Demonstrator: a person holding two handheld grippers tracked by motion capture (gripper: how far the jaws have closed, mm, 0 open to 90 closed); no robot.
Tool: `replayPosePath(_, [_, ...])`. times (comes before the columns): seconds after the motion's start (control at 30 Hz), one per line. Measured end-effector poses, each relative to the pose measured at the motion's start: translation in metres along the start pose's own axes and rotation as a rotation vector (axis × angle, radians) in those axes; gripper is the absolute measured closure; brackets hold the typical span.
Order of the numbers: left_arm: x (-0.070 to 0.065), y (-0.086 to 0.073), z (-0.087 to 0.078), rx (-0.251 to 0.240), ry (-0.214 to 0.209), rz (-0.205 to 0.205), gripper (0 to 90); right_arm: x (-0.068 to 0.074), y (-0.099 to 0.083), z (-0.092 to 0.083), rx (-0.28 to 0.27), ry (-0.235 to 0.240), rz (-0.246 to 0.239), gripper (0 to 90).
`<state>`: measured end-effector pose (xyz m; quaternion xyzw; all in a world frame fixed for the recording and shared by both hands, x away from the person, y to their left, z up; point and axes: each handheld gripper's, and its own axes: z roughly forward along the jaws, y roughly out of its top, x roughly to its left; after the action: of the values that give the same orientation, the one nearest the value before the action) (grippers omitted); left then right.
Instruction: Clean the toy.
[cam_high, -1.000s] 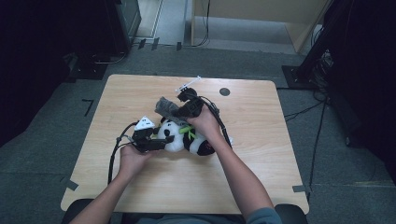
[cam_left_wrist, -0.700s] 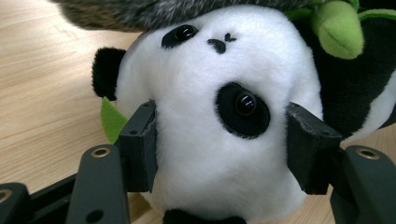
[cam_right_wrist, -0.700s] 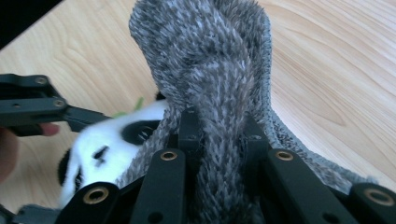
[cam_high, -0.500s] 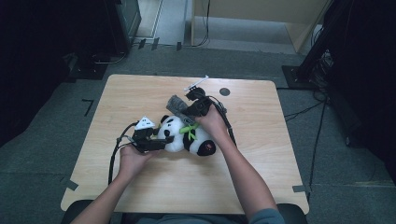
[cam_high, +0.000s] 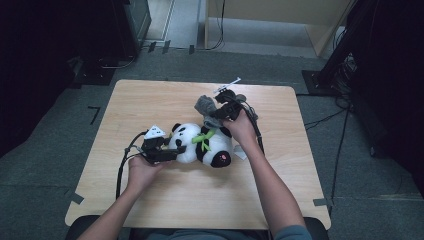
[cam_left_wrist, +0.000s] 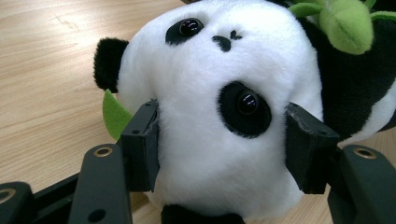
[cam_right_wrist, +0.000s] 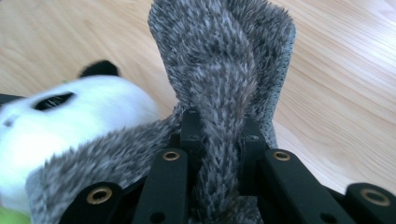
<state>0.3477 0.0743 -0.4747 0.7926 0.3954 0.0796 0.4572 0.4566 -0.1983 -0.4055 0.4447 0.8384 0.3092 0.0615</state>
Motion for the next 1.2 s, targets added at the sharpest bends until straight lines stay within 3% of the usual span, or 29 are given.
replayPosePath(0.3, [0.001,0.002,0.0,0.006,-0.005,0.0,38.1,-0.032,-0.018,-0.014,-0.004,-0.031,0.082,78.9])
replayPosePath(0.47, [0.002,0.001,0.001,-0.008,-0.008,0.014,37.8,-0.039,-0.021,-0.024,-0.032,-0.053,0.1,79.0])
replayPosePath(0.6, [0.001,0.0,0.001,-0.008,-0.007,0.016,37.8,-0.035,-0.016,-0.036,-0.09,-0.029,0.1,79.6])
replayPosePath(0.73, [0.001,0.001,0.001,-0.012,-0.009,0.011,37.8,-0.018,-0.001,-0.045,-0.124,0.008,0.061,79.6])
replayPosePath(0.9, [0.002,0.001,0.001,-0.013,-0.008,0.011,37.7,0.011,0.016,-0.042,-0.132,0.05,-0.012,79.6])
replayPosePath(1.2, [0.002,0.001,0.001,-0.019,-0.009,0.006,37.8,0.064,0.038,-0.012,-0.102,0.127,-0.108,79.6])
